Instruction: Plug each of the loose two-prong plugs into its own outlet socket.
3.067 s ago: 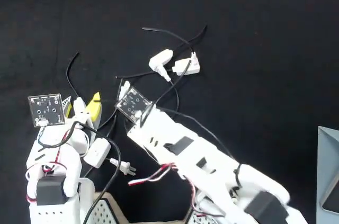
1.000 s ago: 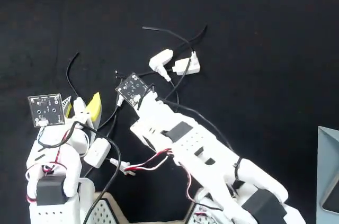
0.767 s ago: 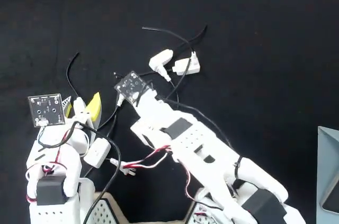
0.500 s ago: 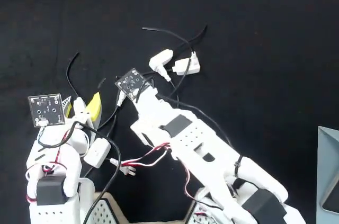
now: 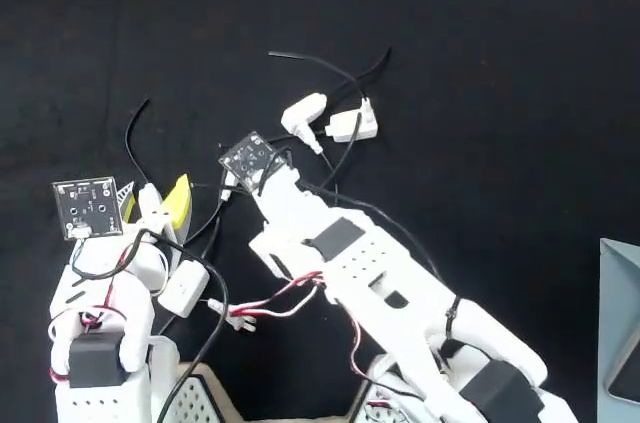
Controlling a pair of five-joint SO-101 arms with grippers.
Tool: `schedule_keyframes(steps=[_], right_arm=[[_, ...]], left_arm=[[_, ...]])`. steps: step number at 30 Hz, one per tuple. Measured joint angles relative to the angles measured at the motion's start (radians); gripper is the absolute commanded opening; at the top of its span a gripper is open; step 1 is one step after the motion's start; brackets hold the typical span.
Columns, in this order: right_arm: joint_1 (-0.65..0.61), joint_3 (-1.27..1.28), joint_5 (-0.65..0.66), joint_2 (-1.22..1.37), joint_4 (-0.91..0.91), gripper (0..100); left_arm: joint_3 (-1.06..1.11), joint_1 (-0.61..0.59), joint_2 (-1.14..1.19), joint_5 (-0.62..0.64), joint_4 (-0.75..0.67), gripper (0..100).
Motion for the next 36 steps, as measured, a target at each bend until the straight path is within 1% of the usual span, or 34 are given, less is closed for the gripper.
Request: schedule_keyframes(steps=[3,6,13,15,21,24,36], right_arm=[[0.000,0.058,0.025,-0.043,-0.058,1.1],[0.000,0.147,0.043,-0.138,-0.112,1.1],[0.000,0.321,0.054,-0.385,-0.127,1.1],[0.002,0.327,0.054,-0.400,-0.127,1.1],[0.060,0.325,0.057,-0.373,-0.127,1.1],[0.064,0.305,0.074,-0.358,-0.089,1.1],[0.072,0.201,0.074,-0.331,0.107,1.5]], left_arm=[[0.000,0.000,0.000,0.000,0.000,25],[0.000,0.000,0.000,0.000,0.000,25],[0.000,0.000,0.000,0.000,0.000,25],[0.000,0.000,0.000,0.000,0.000,25],[0.000,0.000,0.000,0.000,0.000,25],[0.000,0.000,0.000,0.000,0.000,25],[0.000,0.000,0.000,0.000,0.000,25]])
